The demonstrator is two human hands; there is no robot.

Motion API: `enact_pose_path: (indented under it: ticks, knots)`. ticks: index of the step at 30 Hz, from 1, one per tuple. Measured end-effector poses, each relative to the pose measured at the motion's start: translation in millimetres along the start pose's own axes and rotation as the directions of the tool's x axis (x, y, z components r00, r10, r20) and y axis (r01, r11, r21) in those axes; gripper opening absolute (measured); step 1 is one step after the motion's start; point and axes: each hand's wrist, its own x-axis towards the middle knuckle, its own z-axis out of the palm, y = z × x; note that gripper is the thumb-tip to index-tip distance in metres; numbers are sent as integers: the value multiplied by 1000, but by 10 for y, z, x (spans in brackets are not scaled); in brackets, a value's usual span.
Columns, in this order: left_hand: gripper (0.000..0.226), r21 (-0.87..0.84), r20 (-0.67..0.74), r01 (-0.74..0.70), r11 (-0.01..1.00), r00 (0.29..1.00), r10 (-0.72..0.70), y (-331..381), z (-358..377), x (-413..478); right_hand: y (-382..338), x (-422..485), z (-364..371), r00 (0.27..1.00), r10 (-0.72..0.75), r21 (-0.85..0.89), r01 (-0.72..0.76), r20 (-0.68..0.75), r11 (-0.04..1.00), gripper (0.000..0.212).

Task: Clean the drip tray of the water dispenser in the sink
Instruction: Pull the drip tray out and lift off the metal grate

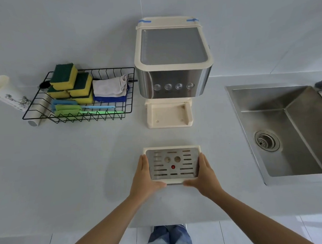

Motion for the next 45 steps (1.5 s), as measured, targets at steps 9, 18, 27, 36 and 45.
enact_pose_path:
  ticks: [9,18,27,36,45]
  knots:
    - [120,39,11,-20,999,1000,19,0,15,-93,32,-82,23,999,-33,-49,34,16,998,89]
    - [111,282,19,-133,950,991,133,162,-230,-74,-51,-6,-78,997,-40,-261,57,69,964,98]
    - [73,495,259,-314,810,943,208,295,-179,34,-222,120,-200,931,-208,-547,346,300,762,54]
    - [69,505,312,-328,798,932,185,318,-184,116,-221,236,-207,886,-153,-567,403,437,719,59]
    - [66,535,357,-368,761,914,191,405,-181,152,-302,245,-229,875,-165,-584,434,456,686,59]
